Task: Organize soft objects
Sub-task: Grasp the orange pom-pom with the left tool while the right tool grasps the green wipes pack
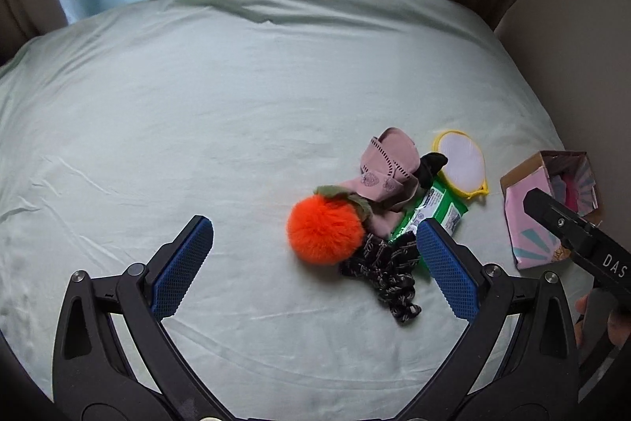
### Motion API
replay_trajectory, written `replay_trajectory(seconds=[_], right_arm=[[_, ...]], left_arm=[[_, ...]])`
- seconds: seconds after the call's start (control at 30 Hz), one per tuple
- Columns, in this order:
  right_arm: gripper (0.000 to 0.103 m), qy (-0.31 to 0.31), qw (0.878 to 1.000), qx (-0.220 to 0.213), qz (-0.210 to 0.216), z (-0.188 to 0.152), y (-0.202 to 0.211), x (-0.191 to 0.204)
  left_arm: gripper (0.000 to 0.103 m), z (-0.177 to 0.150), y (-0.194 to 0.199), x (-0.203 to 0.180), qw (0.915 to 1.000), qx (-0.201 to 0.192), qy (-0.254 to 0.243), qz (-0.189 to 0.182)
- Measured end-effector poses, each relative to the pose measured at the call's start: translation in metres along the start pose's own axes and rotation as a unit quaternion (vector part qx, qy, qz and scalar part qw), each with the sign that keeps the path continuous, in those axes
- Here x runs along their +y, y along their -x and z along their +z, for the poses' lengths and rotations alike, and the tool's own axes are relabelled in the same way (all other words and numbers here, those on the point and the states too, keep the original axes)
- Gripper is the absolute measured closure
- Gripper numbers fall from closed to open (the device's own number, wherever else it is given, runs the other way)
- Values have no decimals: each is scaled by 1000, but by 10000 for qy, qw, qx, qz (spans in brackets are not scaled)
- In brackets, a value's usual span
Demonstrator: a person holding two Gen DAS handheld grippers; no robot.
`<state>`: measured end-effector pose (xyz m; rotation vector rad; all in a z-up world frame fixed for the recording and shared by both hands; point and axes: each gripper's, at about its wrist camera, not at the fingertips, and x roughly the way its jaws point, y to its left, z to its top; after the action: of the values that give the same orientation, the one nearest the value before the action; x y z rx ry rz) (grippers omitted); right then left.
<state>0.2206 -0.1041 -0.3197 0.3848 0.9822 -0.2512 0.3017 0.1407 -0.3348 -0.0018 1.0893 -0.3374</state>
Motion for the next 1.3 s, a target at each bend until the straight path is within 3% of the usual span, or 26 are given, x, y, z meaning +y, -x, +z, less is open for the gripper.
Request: replay_trajectory(seconds=[0.13, 0.23, 0.3, 0.43, 0.57, 0.73, 0.8, 0.83, 1.0, 1.3], right_arm=[[0, -257, 9990, 247, -255, -5, -50, -5], [9, -445, 9970, 524, -350, -10, -88, -10], [14, -624, 9950, 696, -342, -13, -104, -14], [15, -853, 9925, 813, -338, -19, -124, -20], [15, -997, 9907, 860, -348, -23, -136, -23], [32, -1134, 9888, 937, -245, -27, -147, -25], [37, -1136, 9891, 920, -184, -27, -148, -25], [38, -1125, 9894, 908, -145, -27, -148, -24], [47, -1158, 9888, 939, 99, -25, -152, -17], [67, -1042, 9899, 944, 191, -28, -145, -20]], left_arm=[[1, 1, -48, 3, 9994, 257, -220, -69], [1, -1, -77, 4, 9986, 418, -295, -137], [2, -3, -91, 5, 9983, 450, -268, -264], [3, -7, -113, 4, 9973, 514, -351, -383], [14, -8, -131, 5, 9963, 659, -377, -392], [32, -11, -140, 6, 9953, 738, -360, -513], [52, -14, -143, 3, 9944, 805, -393, -566], [56, -15, -146, 2, 9937, 879, -404, -569], [66, -18, -144, 1, 9941, 873, -382, -514], [68, -13, -126, -2, 9963, 708, -371, -328]])
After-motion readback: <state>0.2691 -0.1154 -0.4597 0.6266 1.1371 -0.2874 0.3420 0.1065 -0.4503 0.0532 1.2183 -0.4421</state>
